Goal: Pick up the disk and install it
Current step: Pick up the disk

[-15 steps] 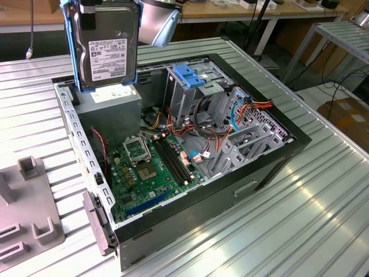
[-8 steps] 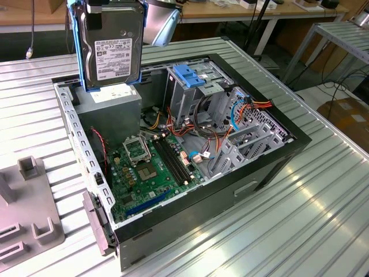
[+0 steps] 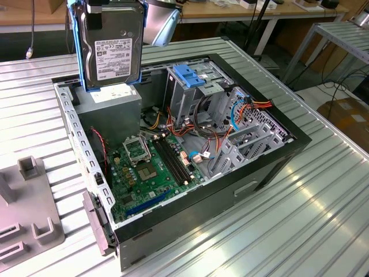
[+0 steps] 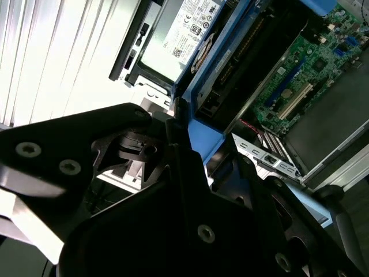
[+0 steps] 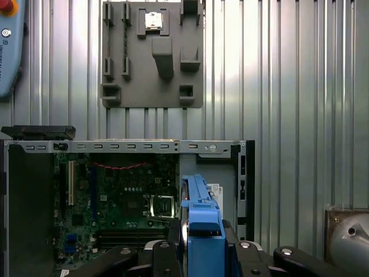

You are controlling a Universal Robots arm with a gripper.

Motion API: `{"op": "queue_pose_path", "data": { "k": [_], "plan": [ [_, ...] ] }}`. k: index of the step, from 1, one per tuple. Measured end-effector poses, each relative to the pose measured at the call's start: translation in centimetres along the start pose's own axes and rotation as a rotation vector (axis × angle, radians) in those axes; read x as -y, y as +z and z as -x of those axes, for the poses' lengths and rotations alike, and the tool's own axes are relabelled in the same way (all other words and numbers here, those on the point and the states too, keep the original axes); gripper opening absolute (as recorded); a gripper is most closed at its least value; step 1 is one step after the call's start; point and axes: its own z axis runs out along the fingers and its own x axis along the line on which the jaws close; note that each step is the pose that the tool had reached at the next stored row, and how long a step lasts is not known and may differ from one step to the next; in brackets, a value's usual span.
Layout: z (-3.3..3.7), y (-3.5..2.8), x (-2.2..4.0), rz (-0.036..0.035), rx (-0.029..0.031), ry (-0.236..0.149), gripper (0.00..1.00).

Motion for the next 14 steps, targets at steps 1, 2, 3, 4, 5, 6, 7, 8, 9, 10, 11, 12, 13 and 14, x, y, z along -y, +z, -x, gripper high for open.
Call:
{"op": "queue_pose_path", "data": {
  "k": [1, 2, 3, 4, 5, 6, 7, 8, 9, 10, 11, 12, 13, 14],
  "plan": [
    [0.00, 0.00, 0.00, 0.0000, 0.0001, 0.000, 0.37],
    [0.00, 0.00, 0.00, 0.0000, 0.0000, 0.000, 0.37],
    [-0.01, 0.00, 0.04, 0.0000, 0.0000, 0.000, 0.37],
    [-0.03, 0.01, 0.39, 0.0000, 0.0000, 0.000, 0.37],
    [-0.07, 0.02, 0.89, 0.0000, 0.0001, 0.000, 0.37],
    [-0.09, 0.02, 1.26, 0.0000, 0.0000, 0.000, 0.37],
    [-0.14, 0.03, 1.67, 0.0001, -0.0001, 0.000, 0.37],
    [-0.27, 0.06, 1.89, 0.0000, 0.0001, 0.000, 0.37],
    [-0.52, 0.09, 2.07, 0.0000, 0.0000, 0.000, 0.37],
    [-0.84, 0.14, 2.23, 0.0000, 0.0001, 0.000, 0.37],
    [-1.11, 0.18, 2.36, 0.0000, 0.0001, 0.000, 0.37],
    [-1.20, 0.20, 2.41, -0.0001, 0.0001, 0.000, 0.37],
    [-1.20, 0.20, 2.41, -0.0001, 0.0002, 0.000, 0.37],
    [-1.20, 0.19, 2.41, 0.0000, 0.0000, 0.000, 0.37]
  ]
}}
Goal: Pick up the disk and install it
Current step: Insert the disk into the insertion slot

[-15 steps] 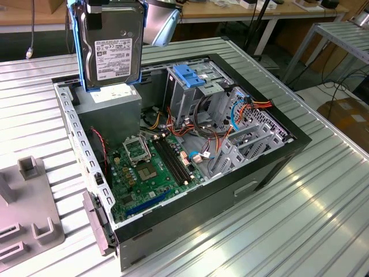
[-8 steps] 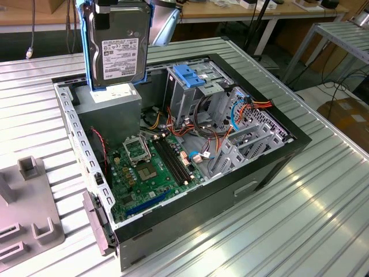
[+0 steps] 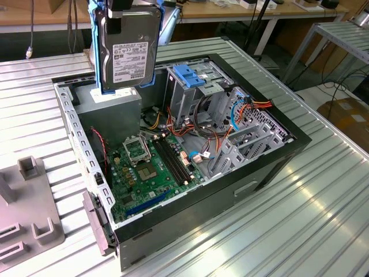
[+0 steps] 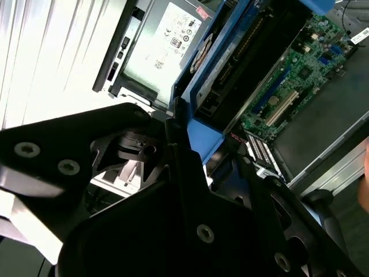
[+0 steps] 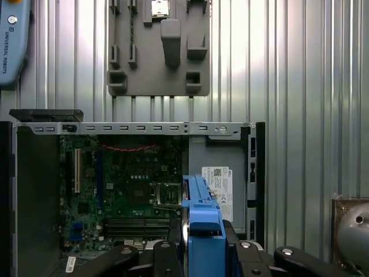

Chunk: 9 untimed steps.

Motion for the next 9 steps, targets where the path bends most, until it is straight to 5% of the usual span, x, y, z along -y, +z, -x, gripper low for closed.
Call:
{"op": "queue_pose_path", "data": {
  "k": [9],
  "plan": [
    [-0.14, 0.00, 0.00, 0.0000, 0.0000, 0.000, 0.37]
  ]
}}
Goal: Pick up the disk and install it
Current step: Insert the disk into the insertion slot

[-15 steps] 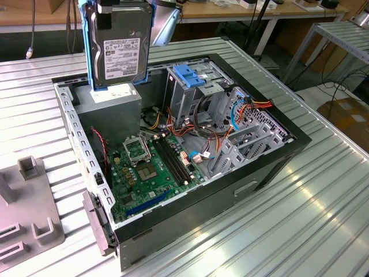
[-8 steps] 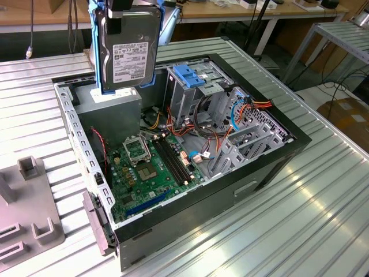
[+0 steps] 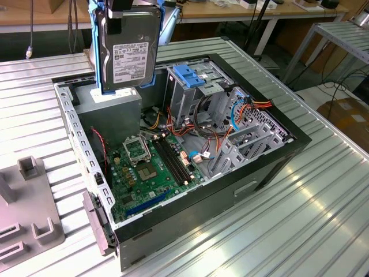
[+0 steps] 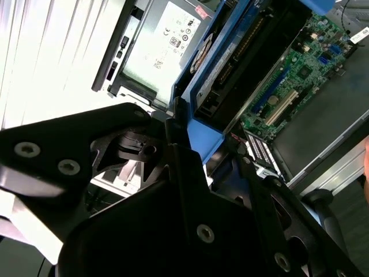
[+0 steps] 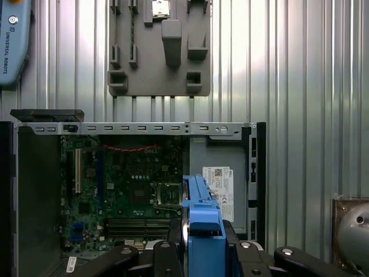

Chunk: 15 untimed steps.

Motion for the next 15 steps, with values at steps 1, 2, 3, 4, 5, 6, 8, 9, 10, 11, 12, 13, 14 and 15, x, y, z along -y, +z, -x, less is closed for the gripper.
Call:
{"op": "queue_pose_path", "data": {
  "k": [1, 2, 3, 4, 5, 6, 8, 9, 10, 11, 12, 13, 14, 15],
  "plan": [
    [-0.03, 0.00, 0.00, 0.0000, 0.0000, 0.000, 0.37],
    [-0.05, 0.00, 0.00, 0.0000, 0.0000, 0.000, 0.37],
    [-0.07, 0.00, 0.00, 0.0000, 0.0000, 0.000, 0.37],
    [-0.10, 0.00, 0.00, 0.0000, 0.0001, 0.000, 0.37],
    [-0.12, 0.00, 0.00, 0.0000, 0.0000, 0.000, 0.37],
    [-0.15, 0.00, 0.00, 0.0000, 0.0000, 0.000, 0.37],
    [-0.22, 0.00, 0.00, 0.0000, 0.0000, 0.000, 0.37],
    [-0.29, -0.01, 0.00, 0.0001, -0.0001, 0.000, 0.37],
    [-0.37, 0.00, 0.00, 0.0000, 0.0000, 0.000, 0.37],
    [-0.46, -0.01, 0.00, 0.0000, 0.0000, 0.000, 0.37],
    [-0.58, 0.00, 0.00, 0.0000, 0.0000, 0.000, 0.37],
    [-0.69, -0.01, 0.00, 0.0000, 0.0000, 0.000, 0.37],
    [-0.76, -0.01, 0.00, 0.0000, 0.0000, 0.000, 0.37],
    [-0.83, -0.01, 0.00, 0.0000, 0.0000, 0.000, 0.37]
  ]
}}
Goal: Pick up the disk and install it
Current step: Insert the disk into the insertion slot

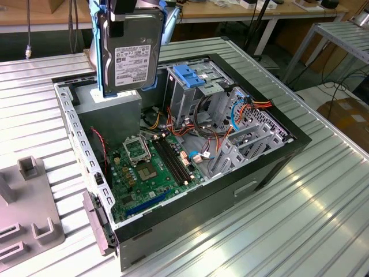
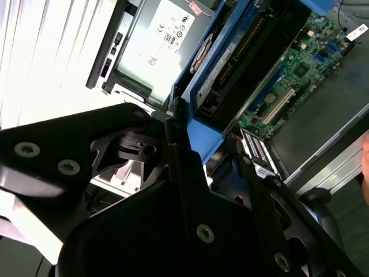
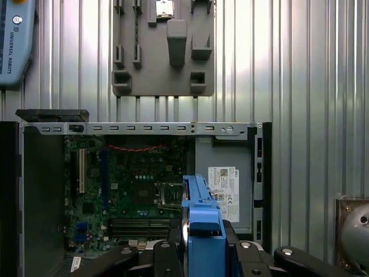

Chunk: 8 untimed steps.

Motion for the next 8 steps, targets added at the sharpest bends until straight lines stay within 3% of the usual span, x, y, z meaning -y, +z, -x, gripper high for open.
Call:
{"op": "queue_pose_path", "data": {
  "k": [8],
  "plan": [
    [-0.70, -0.01, 0.00, 0.0000, 0.0000, 0.000, 0.37]
  ]
}}
